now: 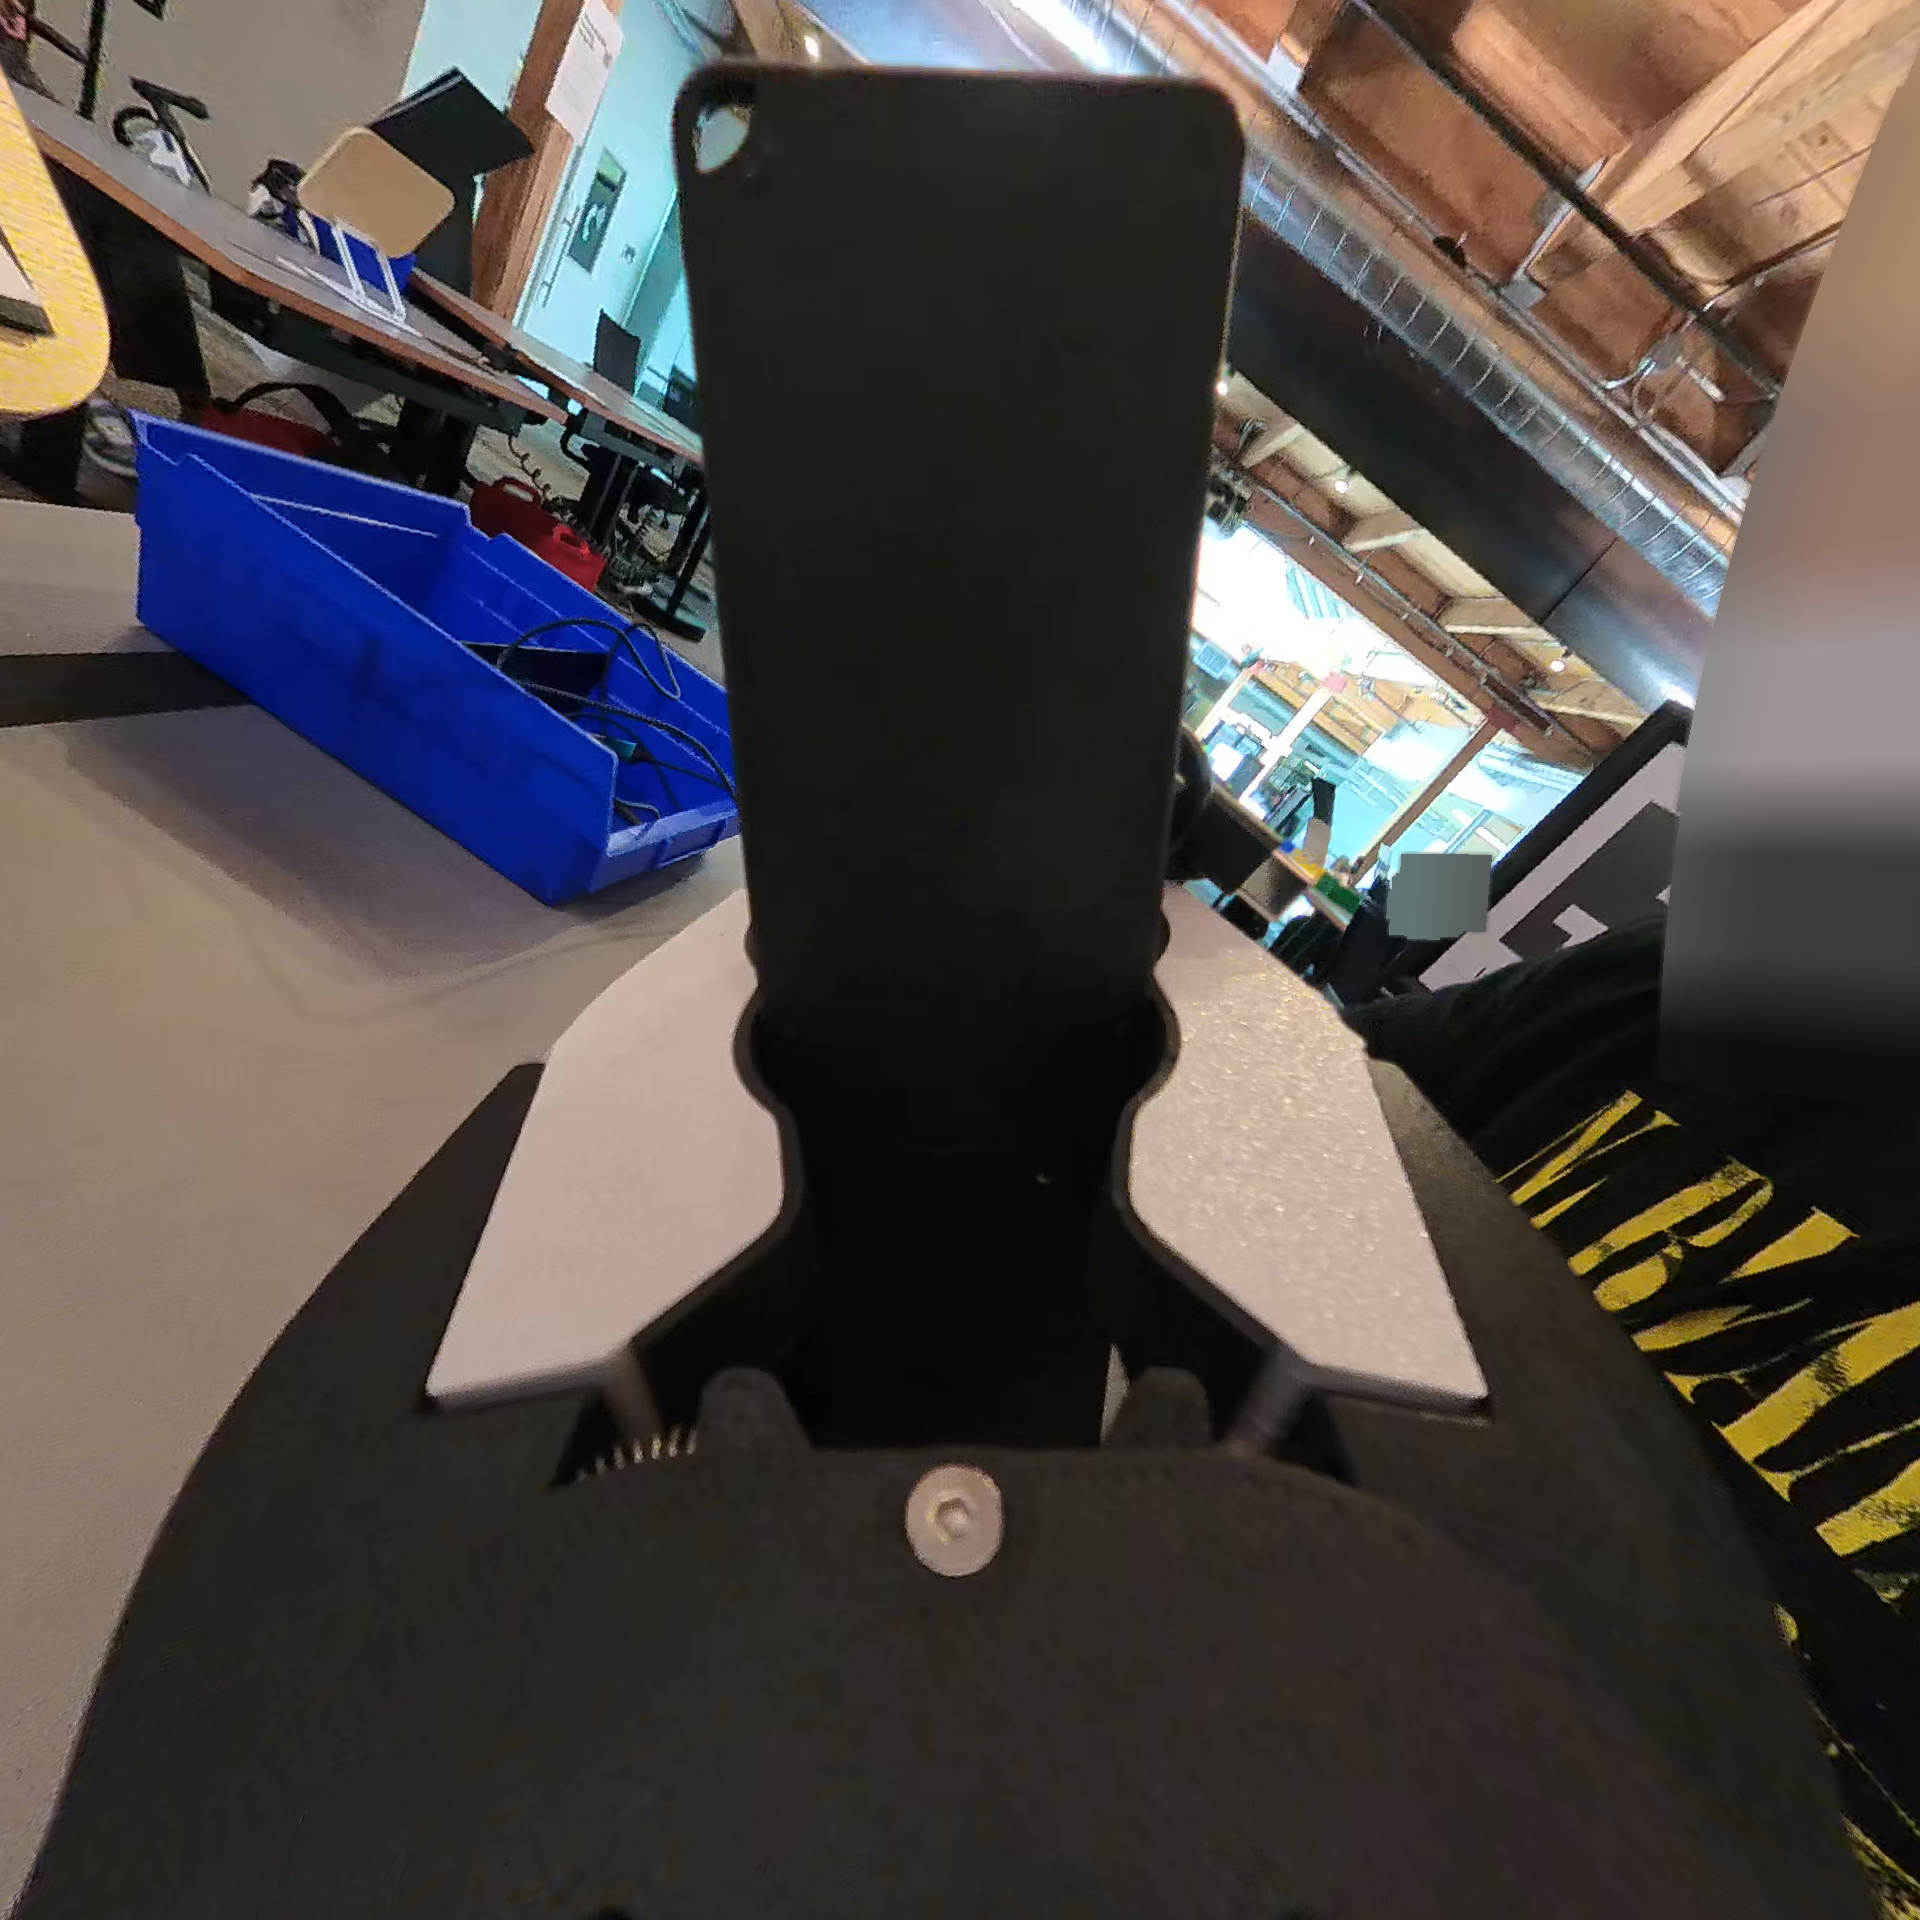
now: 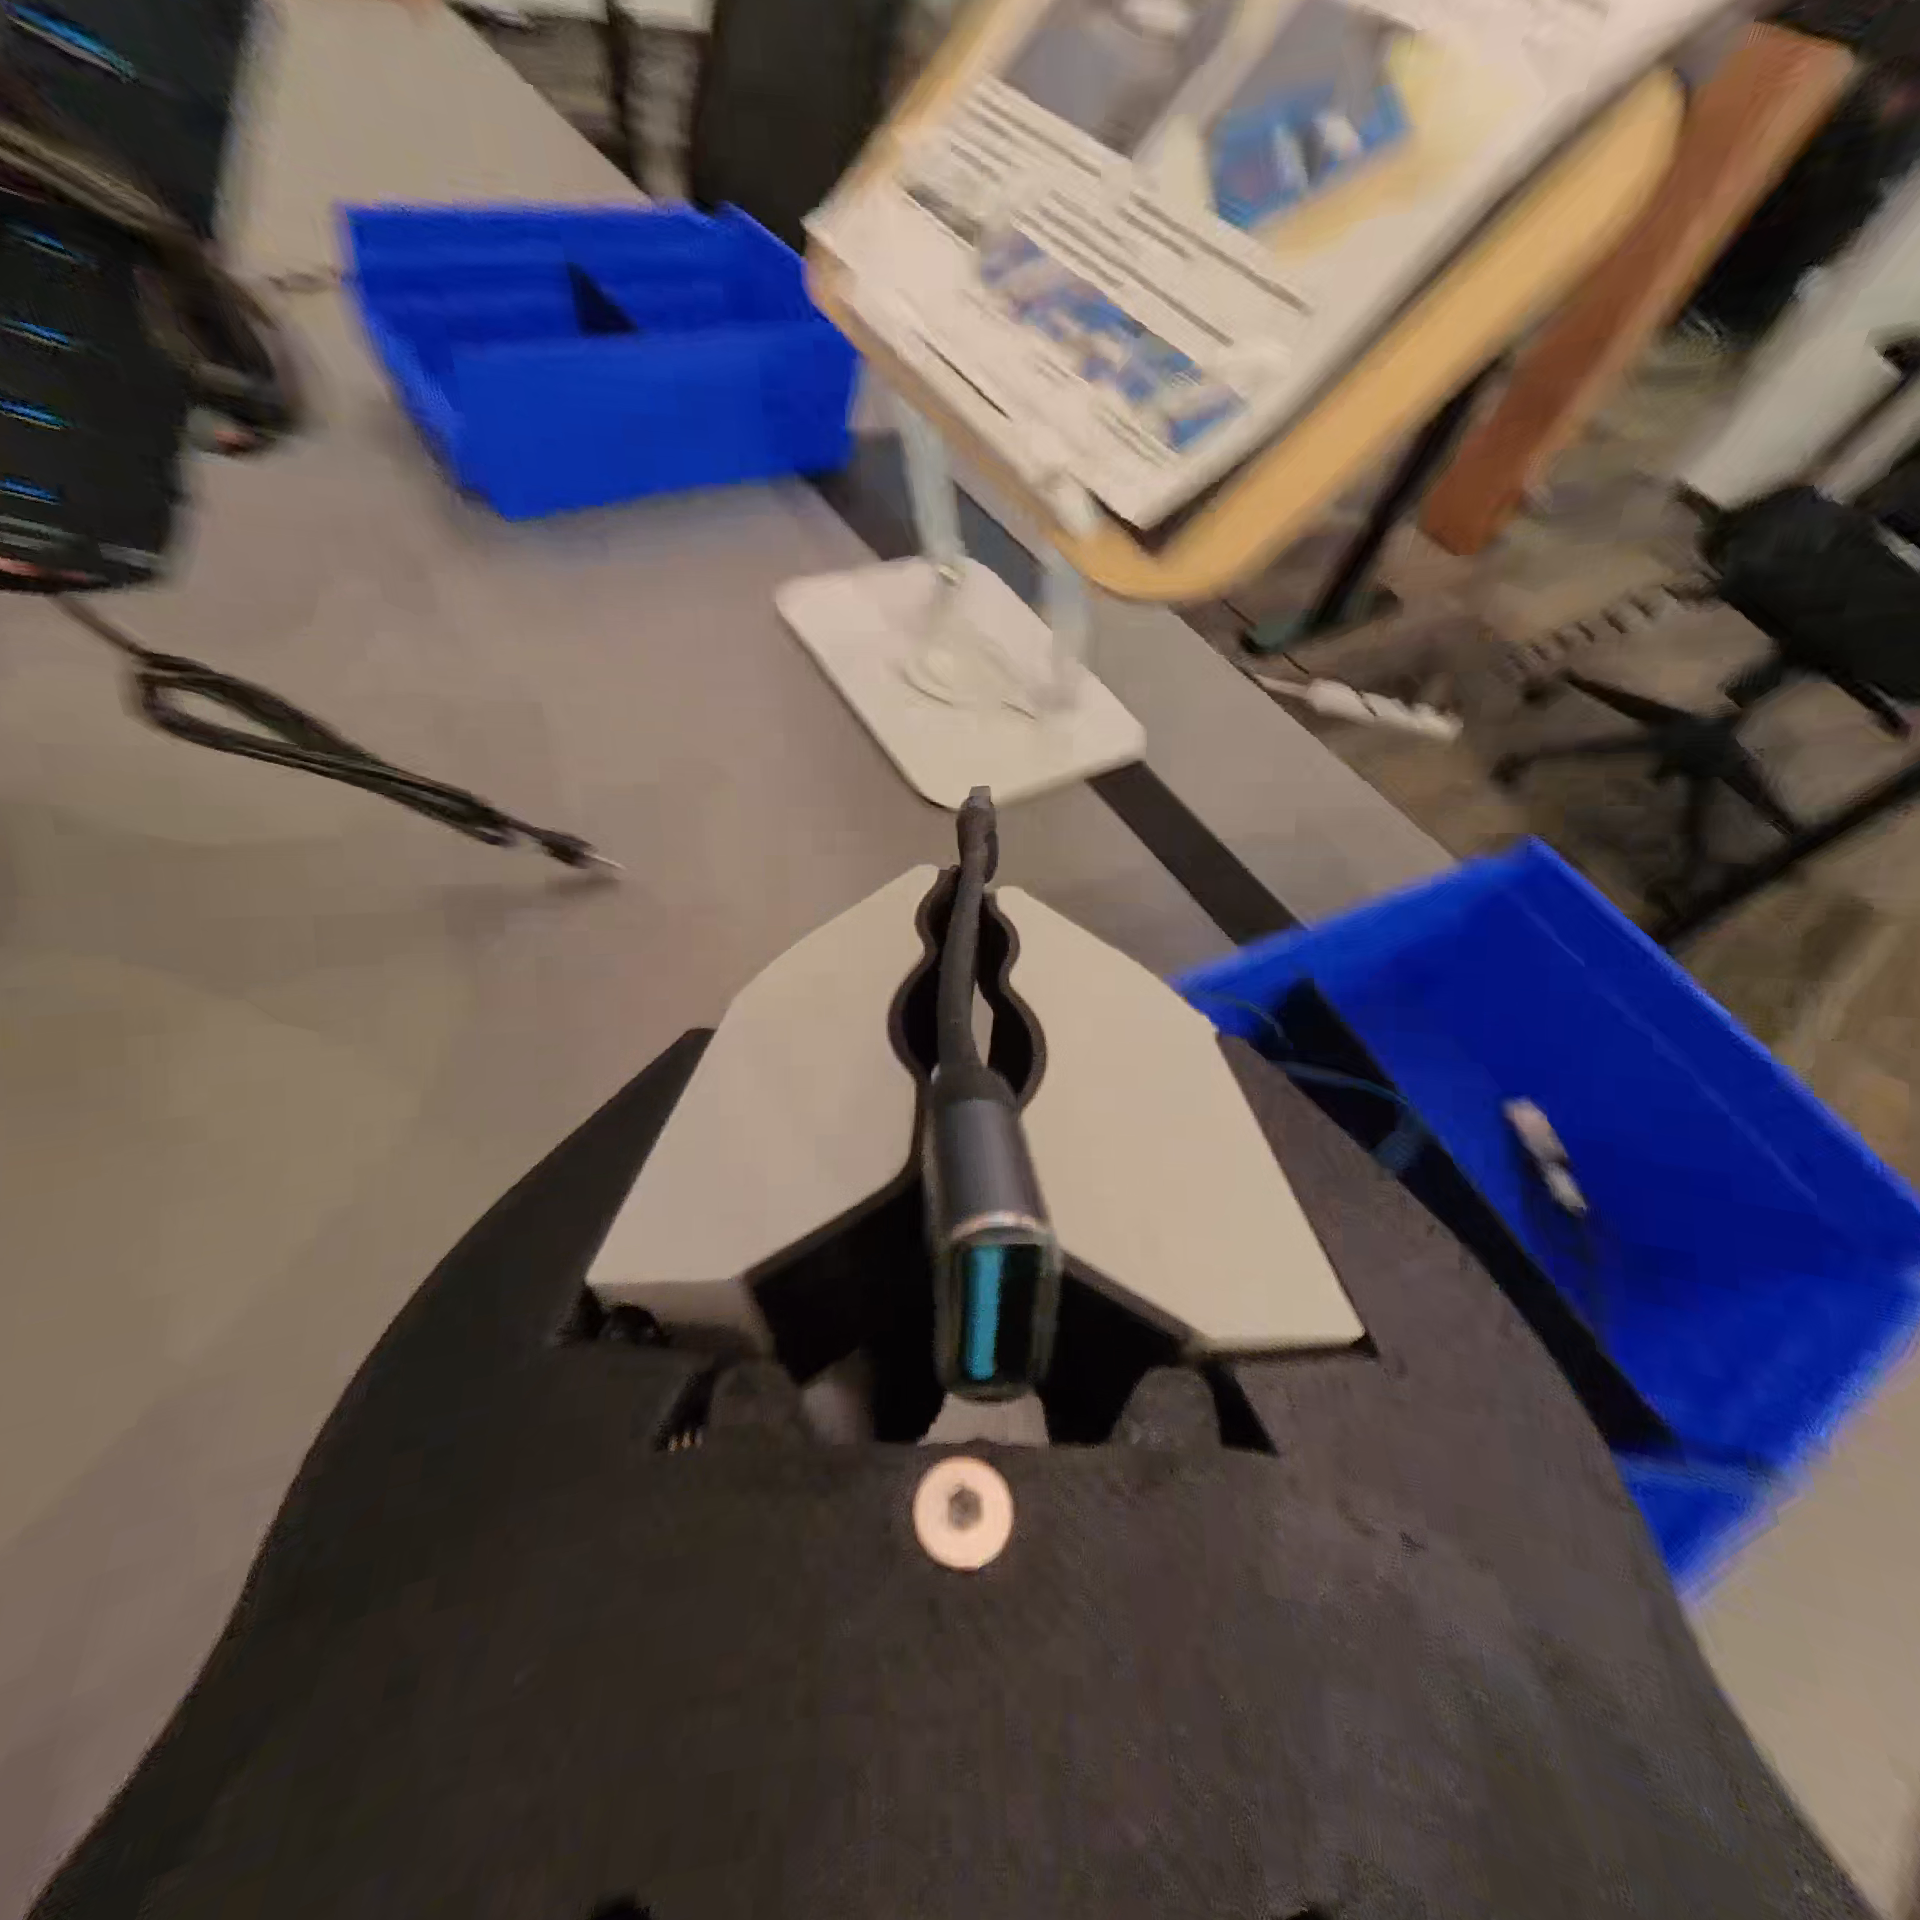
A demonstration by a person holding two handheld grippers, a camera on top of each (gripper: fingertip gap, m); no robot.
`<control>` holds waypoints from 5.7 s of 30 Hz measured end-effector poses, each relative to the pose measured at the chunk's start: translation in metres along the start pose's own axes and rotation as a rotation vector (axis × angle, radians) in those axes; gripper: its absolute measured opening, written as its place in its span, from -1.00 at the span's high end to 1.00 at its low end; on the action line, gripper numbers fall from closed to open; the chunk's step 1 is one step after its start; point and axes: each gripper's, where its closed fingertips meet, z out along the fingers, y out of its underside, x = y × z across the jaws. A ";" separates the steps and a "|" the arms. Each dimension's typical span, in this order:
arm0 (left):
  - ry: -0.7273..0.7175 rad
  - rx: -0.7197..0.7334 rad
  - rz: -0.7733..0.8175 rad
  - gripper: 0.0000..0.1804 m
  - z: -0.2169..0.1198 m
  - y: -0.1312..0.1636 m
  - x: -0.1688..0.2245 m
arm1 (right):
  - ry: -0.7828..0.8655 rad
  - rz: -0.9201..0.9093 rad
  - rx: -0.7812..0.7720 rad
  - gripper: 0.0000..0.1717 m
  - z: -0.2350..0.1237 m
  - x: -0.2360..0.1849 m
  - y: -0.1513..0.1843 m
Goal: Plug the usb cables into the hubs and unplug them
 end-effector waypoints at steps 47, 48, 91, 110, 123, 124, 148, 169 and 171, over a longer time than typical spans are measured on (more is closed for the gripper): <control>0.101 -0.047 -0.074 0.29 0.008 0.011 0.007 | -0.291 -0.602 0.090 0.47 0.109 -0.223 -0.094; 0.118 -0.055 -0.072 0.29 0.009 0.013 0.010 | -0.275 -0.628 0.095 0.51 0.115 -0.226 -0.095; 0.059 0.076 0.058 0.33 -0.018 -0.031 0.022 | 0.122 -0.410 -0.038 0.88 0.018 -0.029 -0.045; 0.052 -0.030 0.052 0.33 0.003 -0.003 0.014 | 0.005 -0.100 -0.250 0.41 0.045 0.039 0.022; 0.009 -0.193 0.241 0.33 0.023 0.035 0.021 | -0.862 0.261 0.255 0.18 0.107 -0.237 -0.131; 0.010 -0.199 0.248 0.33 0.023 0.036 0.022 | -0.907 0.282 0.279 0.26 0.107 -0.240 -0.133; -0.108 0.026 0.171 0.27 -0.022 -0.017 -0.017 | 0.111 -0.084 0.406 0.39 -0.032 0.079 -0.253; -0.149 0.005 0.089 0.29 -0.029 0.003 -0.054 | 0.368 0.562 0.125 0.39 0.097 0.282 0.016; -0.152 0.003 0.080 0.29 -0.030 0.005 -0.057 | 0.348 0.647 0.044 0.38 0.108 0.283 0.041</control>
